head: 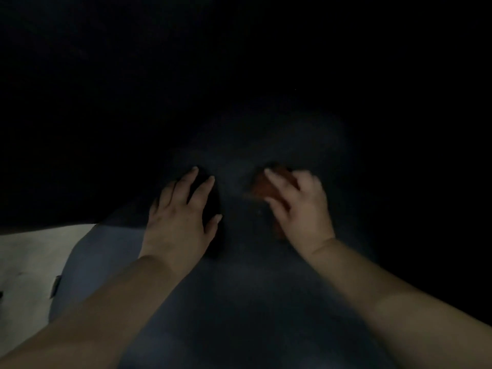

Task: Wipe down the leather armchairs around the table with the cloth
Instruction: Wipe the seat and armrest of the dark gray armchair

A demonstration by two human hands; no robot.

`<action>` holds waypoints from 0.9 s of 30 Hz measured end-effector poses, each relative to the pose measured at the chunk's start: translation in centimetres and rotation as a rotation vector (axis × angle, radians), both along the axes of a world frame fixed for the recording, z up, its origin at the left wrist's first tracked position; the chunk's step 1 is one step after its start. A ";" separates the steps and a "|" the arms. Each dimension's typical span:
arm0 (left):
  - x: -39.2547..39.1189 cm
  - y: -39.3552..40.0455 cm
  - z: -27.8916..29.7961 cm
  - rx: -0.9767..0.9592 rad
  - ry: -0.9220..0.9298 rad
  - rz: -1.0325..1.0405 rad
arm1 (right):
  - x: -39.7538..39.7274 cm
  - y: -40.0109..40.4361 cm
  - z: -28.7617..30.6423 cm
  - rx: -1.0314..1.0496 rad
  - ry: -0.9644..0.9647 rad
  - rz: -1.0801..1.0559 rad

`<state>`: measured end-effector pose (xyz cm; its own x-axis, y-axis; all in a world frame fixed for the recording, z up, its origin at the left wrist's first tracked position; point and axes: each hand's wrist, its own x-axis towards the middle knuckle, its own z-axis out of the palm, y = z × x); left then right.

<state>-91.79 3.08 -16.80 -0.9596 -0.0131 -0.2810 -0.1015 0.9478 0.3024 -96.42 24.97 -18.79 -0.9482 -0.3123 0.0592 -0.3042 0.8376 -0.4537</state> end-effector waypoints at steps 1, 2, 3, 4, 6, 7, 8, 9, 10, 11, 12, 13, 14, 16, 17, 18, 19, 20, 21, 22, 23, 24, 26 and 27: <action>0.1 -0.3 0.0 -0.010 -0.005 -0.006 | -0.9 0.4 -0.1 -0.002 0.013 -0.094; 0.2 -0.6 0.0 -0.015 -0.007 -0.010 | -2.3 0.3 -0.4 -0.003 0.021 -0.214; 0.4 -0.9 -0.1 -0.012 -0.005 -0.011 | -3.7 -0.1 -0.8 0.004 0.015 -0.341; 0.5 -1.1 -0.1 -0.004 -0.002 -0.010 | -4.8 -0.9 -1.0 0.006 -0.004 -0.463; 0.6 -1.3 -0.2 0.009 0.003 -0.002 | -5.1 -3.4 -1.0 0.009 -0.005 -0.541; 0.7 -1.2 -0.3 0.011 0.001 0.002 | -4.1 -4.4 -0.7 0.007 0.019 -0.464; 0.7 -1.1 -0.2 0.014 -0.002 0.006 | -2.6 -5.1 -0.4 0.004 0.030 -0.335; 0.7 -0.9 -0.2 0.019 -0.002 0.010 | -0.9 -5.2 -0.1 0.004 0.032 -0.187; 0.7 -0.9 -0.2 0.025 -0.001 0.014 | 0.5 -4.6 0.1 0.003 0.029 -0.057; 0.7 -0.8 -0.2 0.031 0.000 0.016 | 1.4 -3.5 0.3 0.013 0.018 0.036; 0.8 -0.8 -0.2 0.033 0.001 0.014 | 1.3 -1.9 0.4 0.032 0.016 0.076; 0.8 -0.9 -0.3 0.033 0.001 0.010 | 0.8 -0.4 0.4 0.053 0.018 0.046; 0.8 -1.0 -0.3 0.030 0.002 0.003 | -0.1 0.9 0.4 0.064 0.032 -0.043; 0.7 -1.2 -0.5 0.019 0.009 -0.013 | -2.2 2.4 0.0 0.066 0.035 -0.278; 0.6 -1.3 -0.5 0.018 0.012 -0.023 | -2.9 2.4 -0.3 0.061 0.013 -0.377; 0.6 -1.4 -0.6 0.024 0.012 -0.030 | -3.1 1.7 -0.4 0.058 -0.003 -0.443; 0.5 -1.5 -0.6 0.031 0.009 -0.035 | -2.7 0.5 -0.3 0.053 -0.014 -0.470; 0.4 -1.7 -0.6 0.035 0.002 -0.040 | -1.7 -0.9 -0.1 0.044 -0.014 -0.450; 0.4 -1.8 -0.6 0.036 -0.009 -0.045 | -0.1 -2.2 0.2 0.026 -0.016 -0.382; 0.5 -1.8 -0.5 0.041 -0.020 -0.047 | 1.9 -3.3 0.5 0.013 -0.025 -0.284; 0.6 -2.0 -0.5 0.050 -0.027 -0.048 | 4.1 -4.0 0.7 0.009 -0.038 -0.171; 0.8 -2.1 -0.3 0.056 -0.031 -0.051 | 6.1 -4.2 1.0 0.007 -0.051 -0.064; 1.4 -2.6 0.0 0.052 -0.023 -0.073 | 7.8 -3.0 1.3 0.038 -0.064 0.083; 1.7 -3.0 0.2 0.044 -0.017 -0.083 | 7.3 -2.1 1.3 0.060 -0.065 0.088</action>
